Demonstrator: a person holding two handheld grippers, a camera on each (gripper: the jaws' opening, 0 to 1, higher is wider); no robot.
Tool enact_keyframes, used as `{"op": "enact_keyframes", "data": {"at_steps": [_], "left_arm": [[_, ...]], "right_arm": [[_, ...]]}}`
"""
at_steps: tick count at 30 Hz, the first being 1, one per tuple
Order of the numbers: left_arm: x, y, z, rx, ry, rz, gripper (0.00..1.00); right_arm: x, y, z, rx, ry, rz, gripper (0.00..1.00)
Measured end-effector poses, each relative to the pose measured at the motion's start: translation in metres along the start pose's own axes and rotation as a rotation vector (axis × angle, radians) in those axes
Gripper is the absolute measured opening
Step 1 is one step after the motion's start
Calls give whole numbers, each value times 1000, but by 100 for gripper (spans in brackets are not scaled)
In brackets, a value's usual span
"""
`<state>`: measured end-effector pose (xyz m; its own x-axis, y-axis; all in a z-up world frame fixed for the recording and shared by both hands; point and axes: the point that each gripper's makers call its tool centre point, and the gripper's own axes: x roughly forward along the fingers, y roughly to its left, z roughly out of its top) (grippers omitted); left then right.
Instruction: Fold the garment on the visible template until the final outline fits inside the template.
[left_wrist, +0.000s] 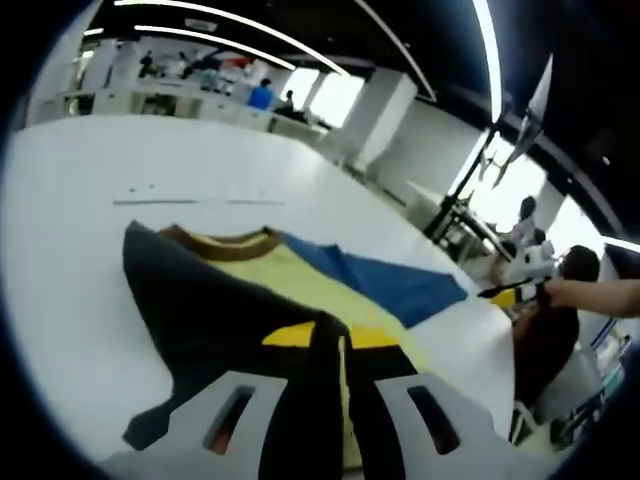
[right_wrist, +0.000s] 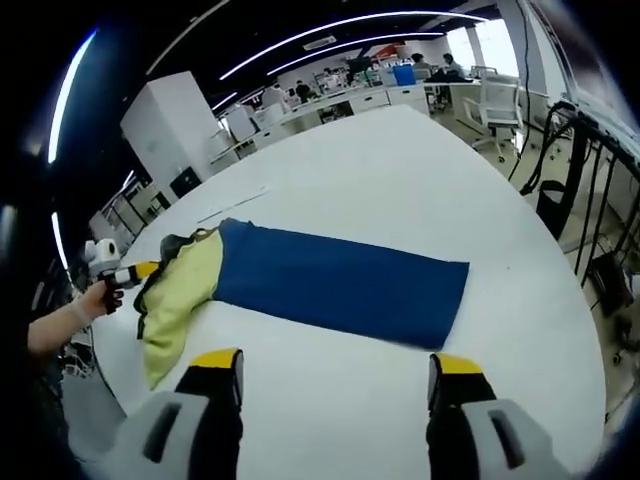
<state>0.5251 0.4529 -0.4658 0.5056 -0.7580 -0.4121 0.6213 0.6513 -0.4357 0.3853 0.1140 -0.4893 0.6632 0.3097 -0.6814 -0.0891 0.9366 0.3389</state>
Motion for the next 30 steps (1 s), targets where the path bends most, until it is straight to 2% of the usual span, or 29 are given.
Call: {"op": "enact_keyframes", "data": {"at_steps": [5,8,10,15,17,24,26,30], "left_arm": [[-12,0,7,15,-25,-3,24],[-25,-3,8,11,-40,-8,30],[-33,4,9,14,-46,-2,32],[-58,12,8,-9,-59,24,36],[-69,17,5,-10,-60,39,36],[-110,49,-19,-48,-29,140,37],[-120,60,-33,-64,-4,175,36],[-133,73,-61,-88,41,225,34]], "right_arm": [[3,14,10,-46,-28,35,83],[4,28,15,-100,-40,77,93],[4,38,15,-154,-26,102,99],[6,62,18,-255,-21,139,100],[6,70,18,-266,-20,148,100],[1,112,29,-305,-80,229,100],[-2,126,33,-323,-112,257,100],[-8,146,35,-339,-132,295,100]]}}
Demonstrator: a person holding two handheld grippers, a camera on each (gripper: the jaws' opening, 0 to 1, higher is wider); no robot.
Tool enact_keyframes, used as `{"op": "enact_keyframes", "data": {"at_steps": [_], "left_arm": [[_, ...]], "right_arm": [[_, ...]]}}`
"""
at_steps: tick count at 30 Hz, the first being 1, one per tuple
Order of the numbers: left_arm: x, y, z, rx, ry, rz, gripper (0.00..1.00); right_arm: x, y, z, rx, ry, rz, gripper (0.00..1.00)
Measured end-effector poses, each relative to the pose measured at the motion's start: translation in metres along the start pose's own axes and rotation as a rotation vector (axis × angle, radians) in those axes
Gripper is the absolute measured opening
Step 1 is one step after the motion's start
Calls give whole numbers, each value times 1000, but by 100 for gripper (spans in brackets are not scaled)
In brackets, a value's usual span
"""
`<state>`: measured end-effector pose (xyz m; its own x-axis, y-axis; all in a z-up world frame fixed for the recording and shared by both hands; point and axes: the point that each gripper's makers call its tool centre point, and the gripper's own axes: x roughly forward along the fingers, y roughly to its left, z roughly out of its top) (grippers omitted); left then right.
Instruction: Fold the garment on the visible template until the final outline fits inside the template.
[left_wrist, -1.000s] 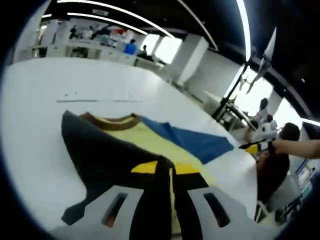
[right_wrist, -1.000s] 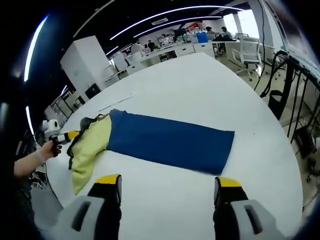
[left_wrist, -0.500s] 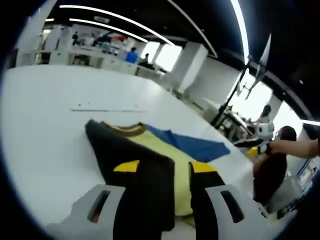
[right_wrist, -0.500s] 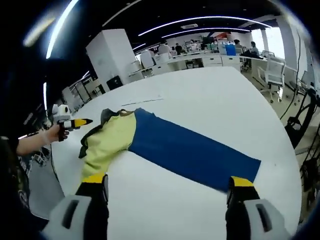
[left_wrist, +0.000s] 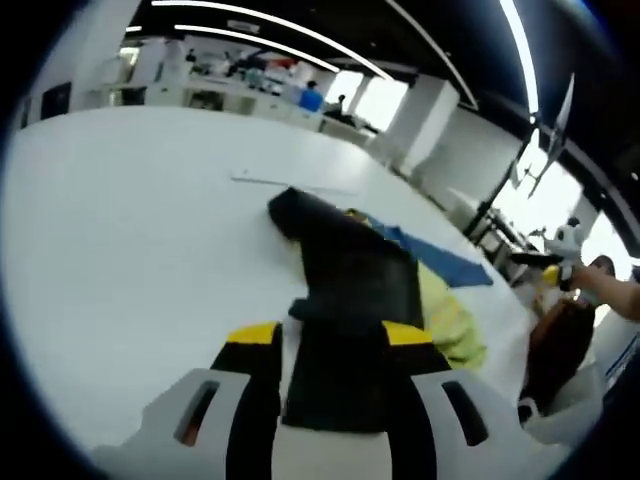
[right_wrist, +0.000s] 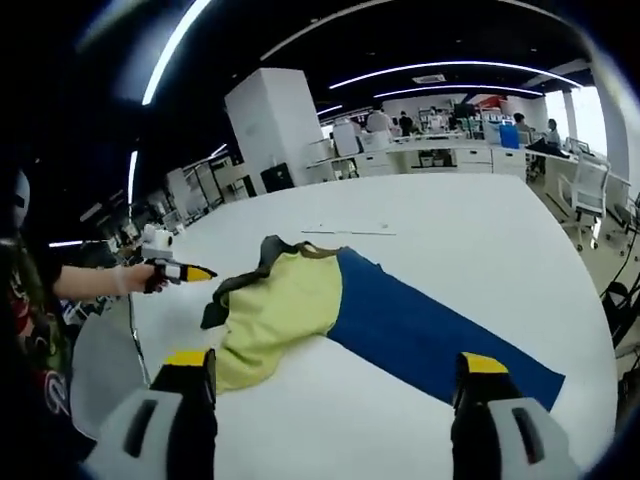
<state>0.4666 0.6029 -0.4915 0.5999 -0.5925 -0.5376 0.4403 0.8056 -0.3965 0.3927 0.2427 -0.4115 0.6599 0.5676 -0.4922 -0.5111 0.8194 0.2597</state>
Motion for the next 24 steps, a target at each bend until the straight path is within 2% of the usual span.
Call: {"op": "enact_keyframes", "data": {"at_steps": [4,8,12,14,18,22,24], "left_arm": [[-6,10,-22,-30,24,47,34],[-9,12,-30,-47,24,59,30],[-7,14,-39,-29,51,75,29],[-7,14,-42,-29,56,81,28],[-6,16,-42,-15,54,93,23],[-6,16,-47,-7,79,95,13],[-4,17,-47,-11,75,94,12]], "right_arm": [[-1,14,5,-13,-19,28,100],[-4,27,9,-5,-42,51,100],[-9,34,11,-5,-53,55,100],[-10,36,10,2,-51,56,100],[-13,39,7,0,-39,54,100],[-14,41,9,14,-51,56,100],[-14,42,10,14,-55,58,100]]}}
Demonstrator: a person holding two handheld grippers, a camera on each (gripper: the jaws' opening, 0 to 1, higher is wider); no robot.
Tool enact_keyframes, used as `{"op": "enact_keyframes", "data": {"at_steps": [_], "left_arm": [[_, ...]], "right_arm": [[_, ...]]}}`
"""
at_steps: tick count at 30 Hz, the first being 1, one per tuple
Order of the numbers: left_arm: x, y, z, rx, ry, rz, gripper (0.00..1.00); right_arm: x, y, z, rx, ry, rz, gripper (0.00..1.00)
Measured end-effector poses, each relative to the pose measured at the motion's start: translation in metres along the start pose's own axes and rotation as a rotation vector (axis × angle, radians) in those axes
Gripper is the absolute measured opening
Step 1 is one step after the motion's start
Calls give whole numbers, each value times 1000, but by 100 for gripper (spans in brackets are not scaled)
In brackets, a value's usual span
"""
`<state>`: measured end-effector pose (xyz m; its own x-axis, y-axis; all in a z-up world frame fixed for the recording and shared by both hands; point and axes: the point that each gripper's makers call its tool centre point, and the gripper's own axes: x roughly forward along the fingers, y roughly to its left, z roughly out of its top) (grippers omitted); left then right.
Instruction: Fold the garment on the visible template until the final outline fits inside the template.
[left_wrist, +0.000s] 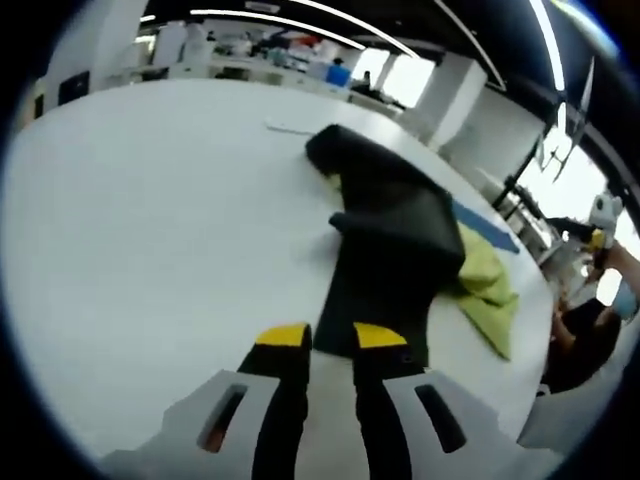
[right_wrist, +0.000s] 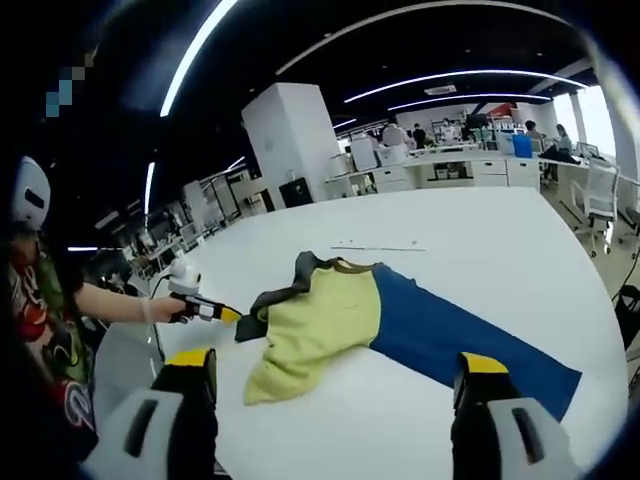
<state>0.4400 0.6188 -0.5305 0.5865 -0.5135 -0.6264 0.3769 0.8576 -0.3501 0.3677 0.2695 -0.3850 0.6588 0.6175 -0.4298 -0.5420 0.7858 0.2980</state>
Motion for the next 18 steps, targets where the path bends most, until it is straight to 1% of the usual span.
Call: {"op": "enact_keyframes", "data": {"at_steps": [3,7,12,14,18], "left_arm": [[1,0,0,-7,-2,0,9],[5,4,-1,-2,9,6,0],[6,5,-1,-3,11,10,0],[6,6,-1,-18,14,7,0],[-2,2,5,-54,-15,-20,0]], "right_arm": [[1,1,3,-2,-4,3,100],[3,3,3,-2,-5,9,100],[4,4,0,7,-1,9,99],[4,5,-1,12,-2,10,99],[3,6,-2,11,1,11,99]]}}
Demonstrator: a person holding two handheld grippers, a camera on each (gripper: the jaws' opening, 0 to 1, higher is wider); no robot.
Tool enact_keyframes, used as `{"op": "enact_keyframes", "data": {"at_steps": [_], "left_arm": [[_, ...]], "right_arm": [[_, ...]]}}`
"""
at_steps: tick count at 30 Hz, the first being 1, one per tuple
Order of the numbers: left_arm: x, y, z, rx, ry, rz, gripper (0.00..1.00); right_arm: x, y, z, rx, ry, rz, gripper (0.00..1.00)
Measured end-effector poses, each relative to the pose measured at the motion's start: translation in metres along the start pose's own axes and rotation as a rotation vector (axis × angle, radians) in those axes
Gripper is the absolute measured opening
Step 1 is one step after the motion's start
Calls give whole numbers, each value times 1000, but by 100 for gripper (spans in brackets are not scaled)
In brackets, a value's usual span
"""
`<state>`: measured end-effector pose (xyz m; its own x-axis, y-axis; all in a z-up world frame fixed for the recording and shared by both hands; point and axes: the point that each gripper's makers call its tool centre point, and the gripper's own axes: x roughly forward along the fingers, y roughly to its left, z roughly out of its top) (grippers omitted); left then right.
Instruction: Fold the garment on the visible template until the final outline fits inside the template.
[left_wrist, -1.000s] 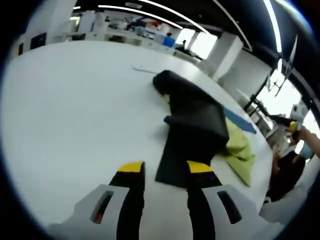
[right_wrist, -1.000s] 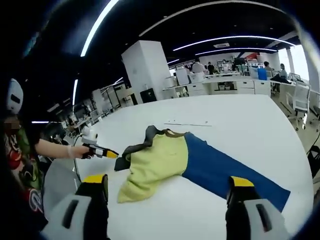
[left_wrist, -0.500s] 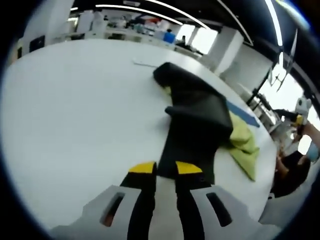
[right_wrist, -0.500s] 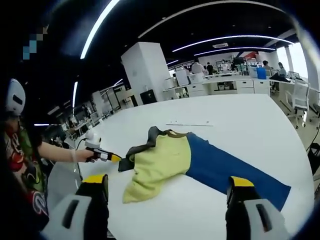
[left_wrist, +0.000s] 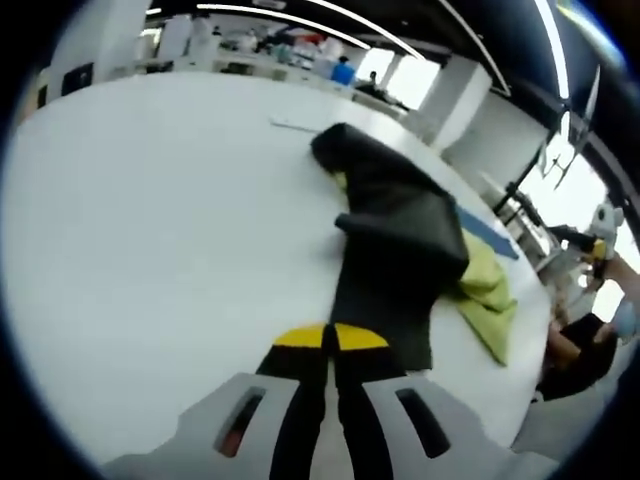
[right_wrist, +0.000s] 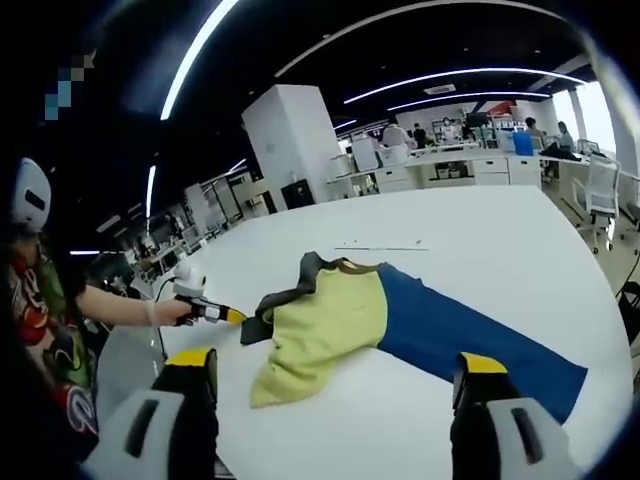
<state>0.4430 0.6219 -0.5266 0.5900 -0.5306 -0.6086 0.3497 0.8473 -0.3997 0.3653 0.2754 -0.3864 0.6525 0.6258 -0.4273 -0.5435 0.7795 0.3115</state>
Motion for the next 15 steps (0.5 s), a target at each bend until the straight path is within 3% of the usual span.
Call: {"op": "enact_keyframes", "data": {"at_steps": [9,15], "left_arm": [[-35,11,30,-25,-82,-13,0],[-70,35,53,-12,-132,22,0]], "right_arm": [[0,6,3,-3,-4,2,98],[1,14,6,-12,-6,10,98]]}}
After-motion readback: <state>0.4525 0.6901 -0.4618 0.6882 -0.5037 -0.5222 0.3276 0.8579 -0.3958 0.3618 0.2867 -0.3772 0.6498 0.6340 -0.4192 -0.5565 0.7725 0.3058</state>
